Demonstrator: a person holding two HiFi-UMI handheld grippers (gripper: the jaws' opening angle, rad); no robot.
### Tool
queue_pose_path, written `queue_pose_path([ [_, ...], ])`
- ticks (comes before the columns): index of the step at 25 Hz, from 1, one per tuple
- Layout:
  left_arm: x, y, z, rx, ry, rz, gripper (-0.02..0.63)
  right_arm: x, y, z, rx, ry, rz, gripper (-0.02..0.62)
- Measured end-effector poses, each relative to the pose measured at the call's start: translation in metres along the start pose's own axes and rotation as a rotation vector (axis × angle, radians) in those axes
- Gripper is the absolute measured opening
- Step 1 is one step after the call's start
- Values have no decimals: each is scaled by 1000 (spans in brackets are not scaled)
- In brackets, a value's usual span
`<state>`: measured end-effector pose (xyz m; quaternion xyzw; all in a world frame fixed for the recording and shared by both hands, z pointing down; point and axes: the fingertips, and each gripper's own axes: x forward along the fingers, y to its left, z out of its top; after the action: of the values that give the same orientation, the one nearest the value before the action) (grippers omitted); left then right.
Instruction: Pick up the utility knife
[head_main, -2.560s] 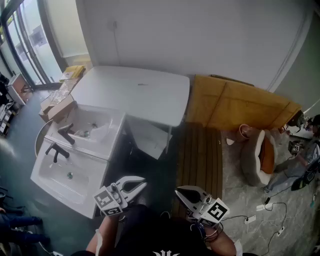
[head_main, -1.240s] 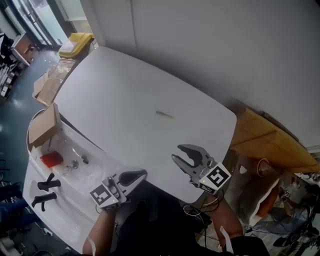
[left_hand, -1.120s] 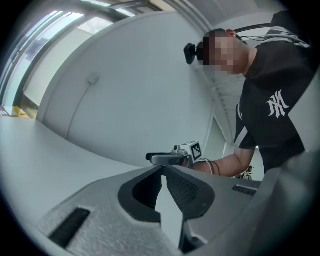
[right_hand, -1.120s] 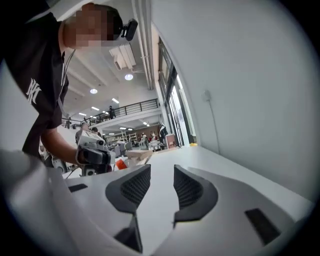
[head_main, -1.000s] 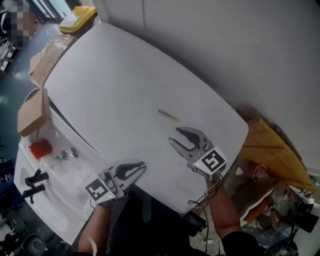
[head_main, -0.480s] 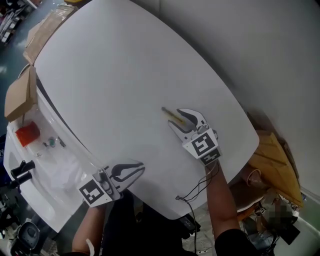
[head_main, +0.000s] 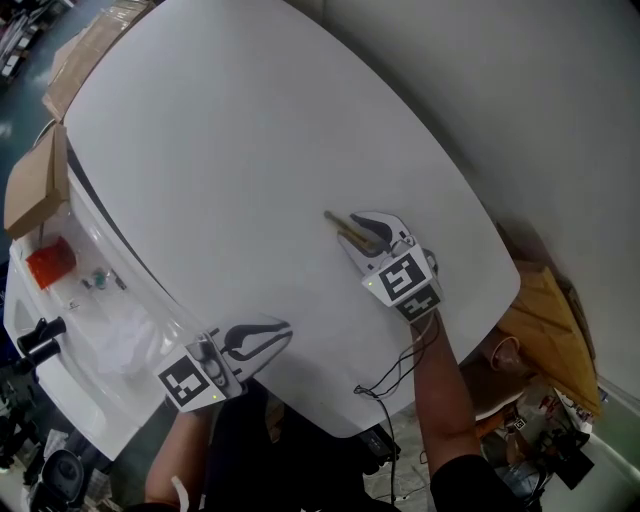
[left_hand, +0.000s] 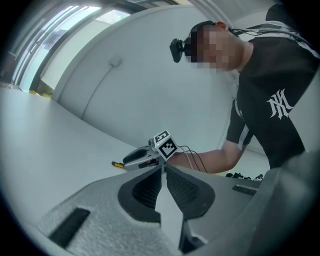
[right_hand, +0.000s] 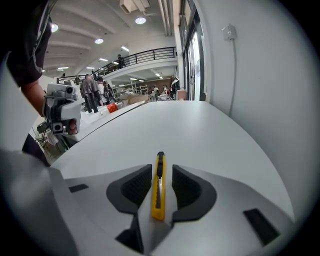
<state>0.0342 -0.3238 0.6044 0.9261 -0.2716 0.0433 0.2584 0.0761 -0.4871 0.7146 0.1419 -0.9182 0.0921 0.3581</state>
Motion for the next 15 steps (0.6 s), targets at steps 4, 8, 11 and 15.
queue_pose_path([
  [4, -2, 1, 1, 0, 3, 8, 9, 4, -1, -2, -60, 47, -6, 84],
  [8, -7, -3, 1, 11, 9, 12, 9, 5, 3, -4, -37, 68, 4, 56],
  [11, -17, -9, 4, 5, 5, 26, 9, 6, 6, -4, -37, 89, 1, 54],
  [15, -39, -17, 13, -3, -38, 46, 9, -5, 17, 7, -28, 93, -14, 54],
])
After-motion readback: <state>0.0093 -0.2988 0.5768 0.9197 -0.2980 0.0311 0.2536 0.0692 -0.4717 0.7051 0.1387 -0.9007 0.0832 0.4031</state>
